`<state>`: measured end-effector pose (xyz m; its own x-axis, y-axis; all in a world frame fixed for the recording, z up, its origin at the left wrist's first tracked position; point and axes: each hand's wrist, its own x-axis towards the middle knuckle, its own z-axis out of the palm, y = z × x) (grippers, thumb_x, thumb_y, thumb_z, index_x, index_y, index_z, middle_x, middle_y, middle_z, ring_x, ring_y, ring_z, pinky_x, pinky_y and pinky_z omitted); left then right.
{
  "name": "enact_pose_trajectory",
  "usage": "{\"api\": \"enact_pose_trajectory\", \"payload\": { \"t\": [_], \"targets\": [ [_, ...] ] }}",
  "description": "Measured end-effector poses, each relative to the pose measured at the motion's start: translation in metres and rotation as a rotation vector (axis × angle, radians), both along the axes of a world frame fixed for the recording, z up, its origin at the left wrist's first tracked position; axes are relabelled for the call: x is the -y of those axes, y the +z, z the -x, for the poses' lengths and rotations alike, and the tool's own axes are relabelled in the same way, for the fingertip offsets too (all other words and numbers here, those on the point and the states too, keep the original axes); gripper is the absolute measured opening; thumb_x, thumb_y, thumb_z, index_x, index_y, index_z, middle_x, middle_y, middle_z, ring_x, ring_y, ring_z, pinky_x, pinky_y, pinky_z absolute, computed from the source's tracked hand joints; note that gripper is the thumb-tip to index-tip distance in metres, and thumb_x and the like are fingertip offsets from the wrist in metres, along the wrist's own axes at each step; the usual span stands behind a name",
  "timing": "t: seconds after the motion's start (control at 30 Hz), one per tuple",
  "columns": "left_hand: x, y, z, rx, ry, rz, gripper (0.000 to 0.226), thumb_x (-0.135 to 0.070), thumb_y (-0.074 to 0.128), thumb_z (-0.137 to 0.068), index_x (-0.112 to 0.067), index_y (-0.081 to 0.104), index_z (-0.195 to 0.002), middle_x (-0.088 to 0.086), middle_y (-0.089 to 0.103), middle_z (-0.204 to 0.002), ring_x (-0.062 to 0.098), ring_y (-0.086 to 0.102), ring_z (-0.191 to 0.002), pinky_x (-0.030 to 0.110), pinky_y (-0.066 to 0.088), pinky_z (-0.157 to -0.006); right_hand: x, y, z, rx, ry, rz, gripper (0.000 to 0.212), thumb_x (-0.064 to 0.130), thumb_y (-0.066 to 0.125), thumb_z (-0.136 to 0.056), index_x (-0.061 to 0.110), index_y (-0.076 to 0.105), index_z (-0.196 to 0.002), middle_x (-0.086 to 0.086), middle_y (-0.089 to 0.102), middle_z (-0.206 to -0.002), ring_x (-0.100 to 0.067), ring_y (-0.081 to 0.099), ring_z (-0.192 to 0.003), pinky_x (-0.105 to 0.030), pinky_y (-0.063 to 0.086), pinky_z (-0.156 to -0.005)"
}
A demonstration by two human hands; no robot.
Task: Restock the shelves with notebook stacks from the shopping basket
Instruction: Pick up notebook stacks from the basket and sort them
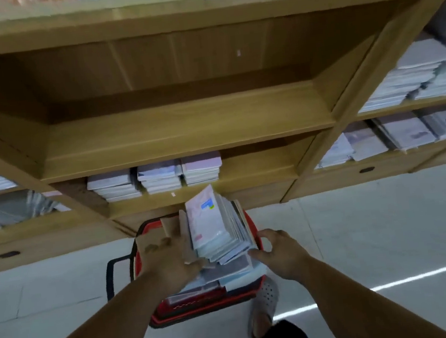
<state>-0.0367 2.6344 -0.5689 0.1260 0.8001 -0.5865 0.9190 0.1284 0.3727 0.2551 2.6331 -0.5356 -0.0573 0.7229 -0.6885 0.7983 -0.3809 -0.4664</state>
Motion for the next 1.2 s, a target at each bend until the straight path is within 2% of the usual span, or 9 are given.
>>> {"api": "enact_pose_trajectory", "payload": {
  "t": [0.13, 0.33, 0.47, 0.57, 0.63, 0.77, 0.9, 1.0, 1.2],
  "targets": [
    [-0.023, 0.005, -0.035, -0.084, 0.056, 0.075, 0.076, -0.07, 0.062, -0.077, -0.038, 0.044, -0.144, -0.006, 0.058, -0.14, 0.023, 0.056, -0.127, 0.045, 0.043, -0.11, -0.052, -0.04, -0.009, -0.072, -0.017, 0.068, 0.07, 0.062, 0.064, -0.092, 0.028, 0.046, -0.151, -0.006, 0.05, -0.146, -0.025, 0.055, -0.128, -0.031, 0.045, -0.099],
    [-0.053, -0.083, -0.029, 0.055, 0.233, 0.171, 0.076, -0.062, 0.07, -0.079, -0.031, 0.045, -0.144, -0.001, 0.057, -0.139, 0.025, 0.063, -0.116, 0.043, 0.058, -0.094, -0.094, -0.124, 0.002, -0.127, -0.104, 0.153, 0.069, 0.058, 0.068, -0.089, 0.024, 0.051, -0.147, -0.007, 0.065, -0.138, -0.024, 0.066, -0.115, -0.041, 0.055, -0.098],
    [-0.084, -0.141, -0.029, 0.106, 0.323, 0.192, 0.065, -0.055, 0.064, -0.093, -0.03, 0.044, -0.15, 0.01, 0.053, -0.145, 0.027, 0.066, -0.11, 0.04, 0.058, -0.089, -0.11, -0.175, 0.016, -0.169, -0.223, 0.2, 0.068, 0.052, 0.069, -0.092, 0.024, 0.049, -0.149, -0.003, 0.066, -0.127, -0.021, 0.067, -0.101, -0.027, 0.051, -0.074],
    [-0.101, -0.187, -0.028, 0.141, 0.323, 0.18, 0.063, -0.057, 0.057, -0.096, -0.036, 0.041, -0.153, 0.014, 0.052, -0.148, 0.031, 0.066, -0.111, 0.041, 0.056, -0.093, -0.118, -0.214, 0.029, -0.176, -0.311, 0.204, 0.092, 0.081, 0.071, -0.068, 0.031, 0.054, -0.143, -0.001, 0.068, -0.129, -0.024, 0.069, -0.107, -0.038, 0.059, -0.088],
    [-0.109, -0.213, -0.027, 0.147, 0.292, 0.188, 0.062, -0.059, 0.053, -0.097, -0.041, 0.037, -0.154, 0.01, 0.045, -0.157, 0.032, 0.057, -0.129, 0.046, 0.049, -0.105, -0.123, -0.255, 0.033, -0.186, -0.382, 0.174, 0.107, 0.095, 0.07, -0.047, 0.038, 0.055, -0.137, -0.001, 0.068, -0.127, -0.027, 0.069, -0.109, -0.047, 0.06, -0.094],
    [-0.114, -0.241, -0.035, 0.077, 0.16, 0.041, 0.061, -0.044, 0.056, -0.101, -0.032, 0.035, -0.157, 0.001, 0.037, -0.162, 0.023, 0.029, -0.151, 0.04, 0.027, -0.12, -0.135, -0.282, 0.048, -0.232, -0.463, 0.121, 0.102, 0.083, 0.085, -0.041, 0.048, 0.052, -0.131, 0.01, 0.068, -0.121, -0.019, 0.068, -0.111, -0.043, 0.059, -0.095],
    [-0.105, -0.258, -0.037, 0.013, 0.118, -0.028, 0.071, -0.056, 0.045, -0.1, -0.038, 0.017, -0.163, 0.007, 0.026, -0.168, 0.019, 0.009, -0.158, 0.042, 0.005, -0.125, -0.139, -0.282, 0.064, -0.133, -0.46, 0.141, 0.14, 0.095, 0.076, -0.021, 0.055, 0.032, -0.148, -0.003, 0.048, -0.152, -0.034, 0.047, -0.139, -0.053, 0.042, -0.115],
    [-0.099, -0.264, -0.035, 0.006, 0.13, -0.028, 0.082, -0.074, 0.028, -0.086, -0.045, 0.015, -0.161, 0.011, 0.025, -0.169, 0.024, 0.013, -0.158, 0.042, 0.007, -0.123, -0.14, -0.267, 0.071, -0.103, -0.414, 0.179, 0.141, 0.084, 0.075, -0.029, 0.059, 0.013, -0.153, -0.012, 0.03, -0.162, -0.044, 0.03, -0.148, -0.061, 0.03, -0.12],
    [-0.093, -0.274, -0.032, -0.026, 0.121, -0.022, 0.085, -0.083, 0.026, -0.086, -0.048, 0.006, -0.16, 0.01, 0.019, -0.17, 0.034, 0.016, -0.156, 0.047, 0.016, -0.121, -0.148, -0.27, 0.073, -0.086, -0.415, 0.195, 0.137, 0.067, 0.087, -0.033, 0.06, 0.014, -0.149, -0.011, 0.045, -0.15, -0.042, 0.043, -0.137, -0.061, 0.042, -0.11]
  ]
}}
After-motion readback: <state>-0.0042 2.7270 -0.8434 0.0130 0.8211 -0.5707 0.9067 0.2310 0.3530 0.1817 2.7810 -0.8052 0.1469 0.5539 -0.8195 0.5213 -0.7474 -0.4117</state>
